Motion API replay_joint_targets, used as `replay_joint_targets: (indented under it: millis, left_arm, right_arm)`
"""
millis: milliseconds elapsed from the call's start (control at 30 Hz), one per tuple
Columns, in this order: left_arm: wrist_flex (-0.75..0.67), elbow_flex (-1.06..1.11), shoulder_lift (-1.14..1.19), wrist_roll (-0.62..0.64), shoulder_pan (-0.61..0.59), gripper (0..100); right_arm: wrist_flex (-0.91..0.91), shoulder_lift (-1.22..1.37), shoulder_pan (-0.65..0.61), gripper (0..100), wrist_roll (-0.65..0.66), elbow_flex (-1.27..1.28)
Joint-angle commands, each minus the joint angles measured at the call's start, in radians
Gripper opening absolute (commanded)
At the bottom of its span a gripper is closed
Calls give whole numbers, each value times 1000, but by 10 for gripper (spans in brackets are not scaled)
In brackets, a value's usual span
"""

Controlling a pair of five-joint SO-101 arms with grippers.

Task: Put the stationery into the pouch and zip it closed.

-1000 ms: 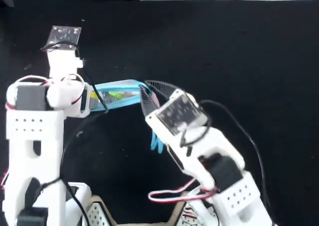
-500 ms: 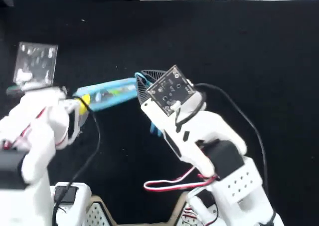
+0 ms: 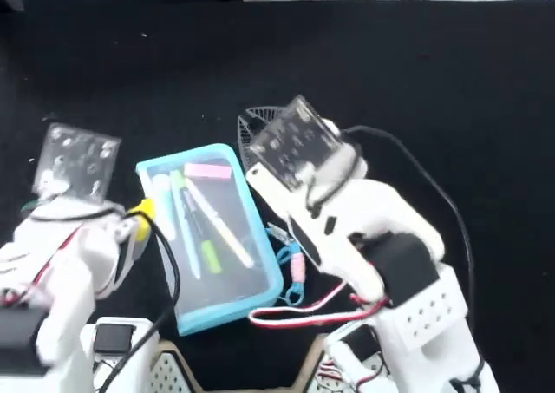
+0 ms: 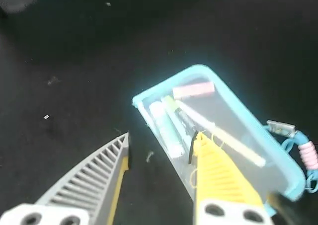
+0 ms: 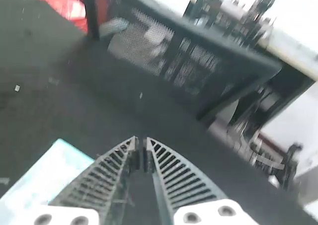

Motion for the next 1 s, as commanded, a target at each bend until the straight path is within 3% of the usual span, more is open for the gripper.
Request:
replay_joint_targets:
  millis: [0,200,333,533,633,833,967]
  left_arm:
    - [-110,162,-11,-18,-16,206]
    - [-250,323,-6,-18,-24,206]
    - [-296,400,-8,11,-24,206]
    - [-359,498,-5,57,-16,206]
    - [-367,521,-9,74,-15,206]
    - [-362,524,-9,81,-15,206]
    - [-361,530,-9,81,-18,206]
  right_arm:
    - [204,50,-6,13,6,-68]
    - [321,-122,-5,35,8,139]
    - [316,-255,86,37,-2,372]
    - [158,-295,221,184,-46,682]
    - [94,-295,219,162,-78,779]
    - [112,-294,230,142,-41,750]
    - [370,-240,238,143,106,558]
